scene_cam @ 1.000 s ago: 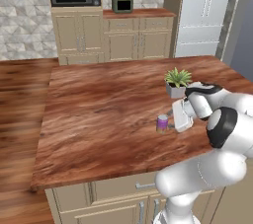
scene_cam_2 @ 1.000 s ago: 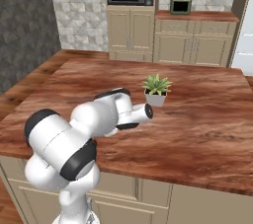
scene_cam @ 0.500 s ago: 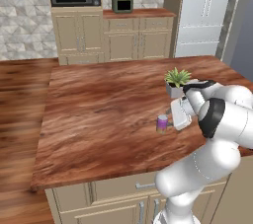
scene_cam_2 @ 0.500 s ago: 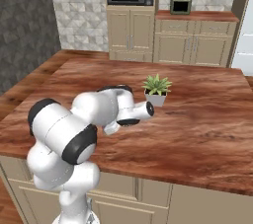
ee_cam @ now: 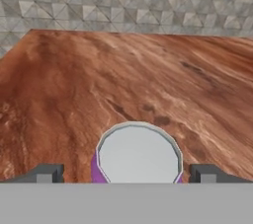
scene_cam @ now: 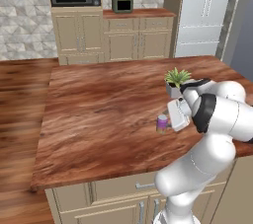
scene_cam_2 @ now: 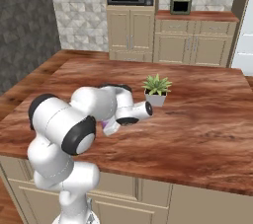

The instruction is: Pick the can from the counter and place it in the open cabinet.

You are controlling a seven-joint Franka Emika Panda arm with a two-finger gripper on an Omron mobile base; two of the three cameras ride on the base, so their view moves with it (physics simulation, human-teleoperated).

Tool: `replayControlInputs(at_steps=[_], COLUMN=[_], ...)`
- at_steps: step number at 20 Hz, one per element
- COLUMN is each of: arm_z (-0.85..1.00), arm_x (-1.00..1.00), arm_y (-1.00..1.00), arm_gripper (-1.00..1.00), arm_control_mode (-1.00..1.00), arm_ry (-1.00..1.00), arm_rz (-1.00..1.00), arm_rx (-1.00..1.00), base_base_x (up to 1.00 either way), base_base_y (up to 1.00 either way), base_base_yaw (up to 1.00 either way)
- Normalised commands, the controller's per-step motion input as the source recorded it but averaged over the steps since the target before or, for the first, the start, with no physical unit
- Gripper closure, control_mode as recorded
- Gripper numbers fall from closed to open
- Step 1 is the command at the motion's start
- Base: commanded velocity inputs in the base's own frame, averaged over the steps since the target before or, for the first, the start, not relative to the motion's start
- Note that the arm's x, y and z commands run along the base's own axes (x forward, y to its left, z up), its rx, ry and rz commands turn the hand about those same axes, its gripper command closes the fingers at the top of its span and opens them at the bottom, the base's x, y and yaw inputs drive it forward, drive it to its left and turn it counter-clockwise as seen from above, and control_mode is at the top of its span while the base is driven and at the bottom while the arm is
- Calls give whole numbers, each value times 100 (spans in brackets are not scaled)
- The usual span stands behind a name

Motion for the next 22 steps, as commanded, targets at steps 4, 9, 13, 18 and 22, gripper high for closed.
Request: replayControlInputs(at_steps=[4,9,13,18,22], arm_z=[-6,-16,-24,-8,0], arm_x=[0,0,0,5,0], arm_y=[12,10,2,8,0], arm_gripper=[-100,-100,100,100,100], arm_control_mode=[-100,-100,-100,-100,-100], arm_ry=[0,0,0,0,-1], arm_rz=[3,4,4,3,0], arm_rx=[0,0,0,0,0], base_base_x=[0,0,0,0,0], base_base_y=[0,0,0,0,0], base_base_yaw=[0,0,0,0,0])
